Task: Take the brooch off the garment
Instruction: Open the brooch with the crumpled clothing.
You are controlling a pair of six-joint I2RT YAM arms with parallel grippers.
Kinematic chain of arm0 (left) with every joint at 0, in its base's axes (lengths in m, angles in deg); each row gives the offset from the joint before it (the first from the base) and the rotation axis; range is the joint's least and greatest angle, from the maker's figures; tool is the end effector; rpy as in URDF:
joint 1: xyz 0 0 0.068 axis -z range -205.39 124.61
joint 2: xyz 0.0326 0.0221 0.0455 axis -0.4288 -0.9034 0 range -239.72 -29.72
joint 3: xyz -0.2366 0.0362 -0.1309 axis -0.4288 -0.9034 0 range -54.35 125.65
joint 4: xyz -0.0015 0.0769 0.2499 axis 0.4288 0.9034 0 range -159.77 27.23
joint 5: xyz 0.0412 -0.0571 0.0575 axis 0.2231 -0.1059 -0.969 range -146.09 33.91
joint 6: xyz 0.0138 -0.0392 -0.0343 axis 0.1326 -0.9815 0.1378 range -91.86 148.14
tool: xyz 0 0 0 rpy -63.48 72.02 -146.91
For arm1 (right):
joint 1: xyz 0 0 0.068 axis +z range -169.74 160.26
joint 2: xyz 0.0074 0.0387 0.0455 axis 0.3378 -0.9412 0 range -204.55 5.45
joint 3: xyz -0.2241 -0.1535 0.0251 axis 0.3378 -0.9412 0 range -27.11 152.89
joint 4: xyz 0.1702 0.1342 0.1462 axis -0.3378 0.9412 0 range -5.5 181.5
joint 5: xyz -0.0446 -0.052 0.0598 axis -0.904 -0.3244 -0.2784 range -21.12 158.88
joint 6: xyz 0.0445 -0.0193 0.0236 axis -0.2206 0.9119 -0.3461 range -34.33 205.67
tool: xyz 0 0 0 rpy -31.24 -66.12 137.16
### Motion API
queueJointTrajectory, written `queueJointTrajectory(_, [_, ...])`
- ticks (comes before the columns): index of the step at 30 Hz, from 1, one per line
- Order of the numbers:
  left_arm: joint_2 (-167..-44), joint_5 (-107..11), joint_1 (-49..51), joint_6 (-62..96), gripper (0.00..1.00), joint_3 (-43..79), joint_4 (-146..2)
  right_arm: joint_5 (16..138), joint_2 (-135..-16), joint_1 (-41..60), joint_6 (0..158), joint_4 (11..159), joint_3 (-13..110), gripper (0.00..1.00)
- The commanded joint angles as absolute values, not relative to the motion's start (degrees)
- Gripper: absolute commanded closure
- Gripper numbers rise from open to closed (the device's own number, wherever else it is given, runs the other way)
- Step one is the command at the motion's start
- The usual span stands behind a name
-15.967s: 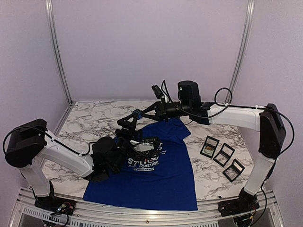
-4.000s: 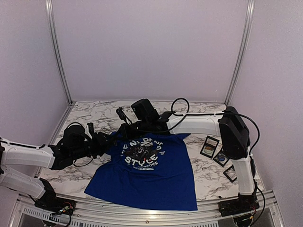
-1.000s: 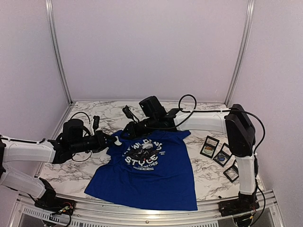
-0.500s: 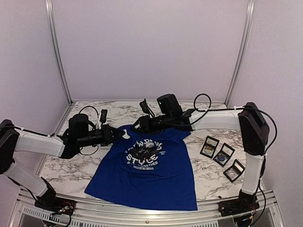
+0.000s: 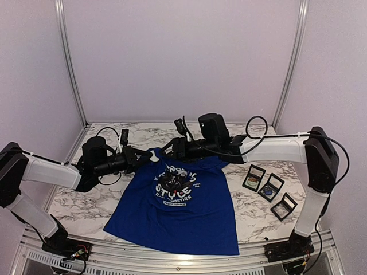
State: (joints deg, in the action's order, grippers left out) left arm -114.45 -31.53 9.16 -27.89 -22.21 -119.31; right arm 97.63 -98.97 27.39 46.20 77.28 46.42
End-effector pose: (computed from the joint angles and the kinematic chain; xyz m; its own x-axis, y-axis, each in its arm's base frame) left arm 0.2375 -0.1813 0.2125 -0.7357 -0.4092 -0.5397 0.4429 0.3122 -0.8405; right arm 0.2753 0.3219 0.2527 -0.8098 -0.0533 -0.5843 -0.5539 0.3982 0.7312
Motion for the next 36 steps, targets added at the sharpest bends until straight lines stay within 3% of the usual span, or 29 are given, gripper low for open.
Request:
queueJointTrajectory(1, [-114.79,-31.58,8.93,-29.82,1.00,-21.04,-124.12,99.65,-101.01,27.94,42.66,73.62,46.30,0.38])
queueJointTrajectory(9, [-114.43,-31.58,9.28,-31.34,1.00,-22.83,-126.39,102.73,-104.13,26.88,37.39,67.14,47.04,0.40])
queueJointTrajectory(18, [-114.36,-33.28,10.76,-31.36,1.00,-24.17,-128.25,104.46,-106.37,26.67,33.80,62.49,47.72,0.57])
queueJointTrajectory(28, [-114.11,-34.04,11.43,-30.93,1.00,-24.58,-128.13,105.60,-107.35,26.32,31.21,59.10,46.89,0.58])
queueJointTrajectory(36, [-113.23,-34.38,11.44,-30.16,1.00,-25.00,-127.65,105.84,-107.77,26.15,30.00,57.78,46.56,0.72])
